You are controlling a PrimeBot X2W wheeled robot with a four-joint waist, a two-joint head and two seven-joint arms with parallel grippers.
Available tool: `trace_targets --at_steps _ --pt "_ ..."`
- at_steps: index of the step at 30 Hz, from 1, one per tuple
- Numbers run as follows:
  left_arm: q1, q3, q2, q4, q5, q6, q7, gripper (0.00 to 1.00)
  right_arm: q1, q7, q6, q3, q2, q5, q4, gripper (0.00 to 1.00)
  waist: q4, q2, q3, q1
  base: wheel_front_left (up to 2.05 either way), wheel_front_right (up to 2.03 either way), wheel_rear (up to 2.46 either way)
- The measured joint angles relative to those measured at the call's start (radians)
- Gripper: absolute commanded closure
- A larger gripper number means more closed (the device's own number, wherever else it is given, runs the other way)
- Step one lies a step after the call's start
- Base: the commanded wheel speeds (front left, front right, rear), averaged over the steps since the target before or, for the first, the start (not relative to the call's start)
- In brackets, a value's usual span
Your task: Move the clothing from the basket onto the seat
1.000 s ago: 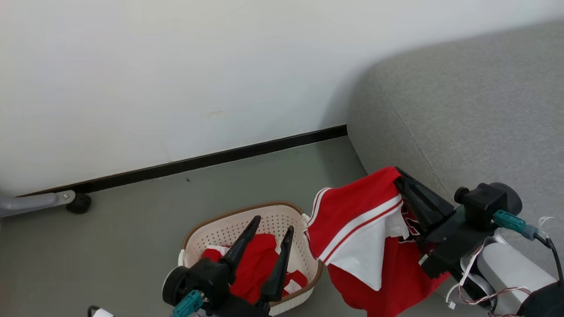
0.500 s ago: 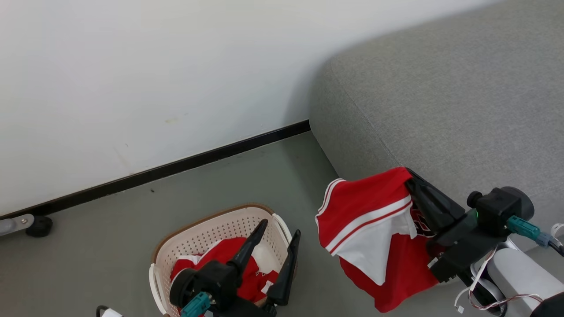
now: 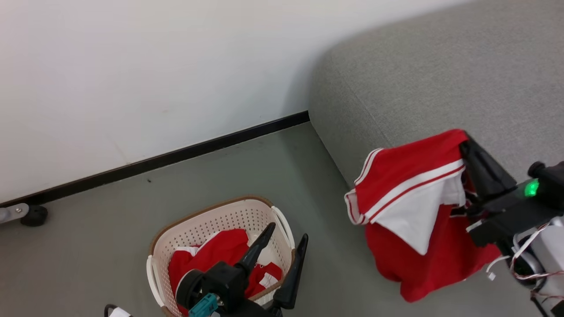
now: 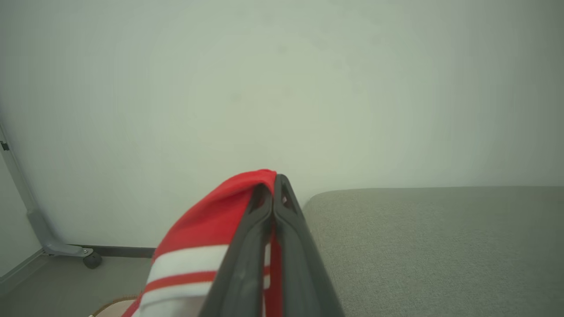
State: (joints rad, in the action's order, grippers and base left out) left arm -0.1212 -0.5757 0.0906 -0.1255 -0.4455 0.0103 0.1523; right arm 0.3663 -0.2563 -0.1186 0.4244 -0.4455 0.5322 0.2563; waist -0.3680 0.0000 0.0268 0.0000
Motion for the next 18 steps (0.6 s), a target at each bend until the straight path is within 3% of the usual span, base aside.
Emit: trace_targets --at_steps 7,18 --pt "-0.007 -0.017 0.0 0.011 0.009 0.0 -0.01 0.0 0.083 0.0 0.004 -0.123 -0.066 0.025 0.005 1.0 0.015 0.0 0.036 0.0 0.0 0.0 0.0" --pt "-0.058 -0.057 0.0 0.035 0.029 0.017 -0.053 0.0 0.296 0.0 0.006 -0.343 -0.161 0.119 0.134 1.0 0.058 0.0001 0.13 0.0001 0.0 0.0 0.0"
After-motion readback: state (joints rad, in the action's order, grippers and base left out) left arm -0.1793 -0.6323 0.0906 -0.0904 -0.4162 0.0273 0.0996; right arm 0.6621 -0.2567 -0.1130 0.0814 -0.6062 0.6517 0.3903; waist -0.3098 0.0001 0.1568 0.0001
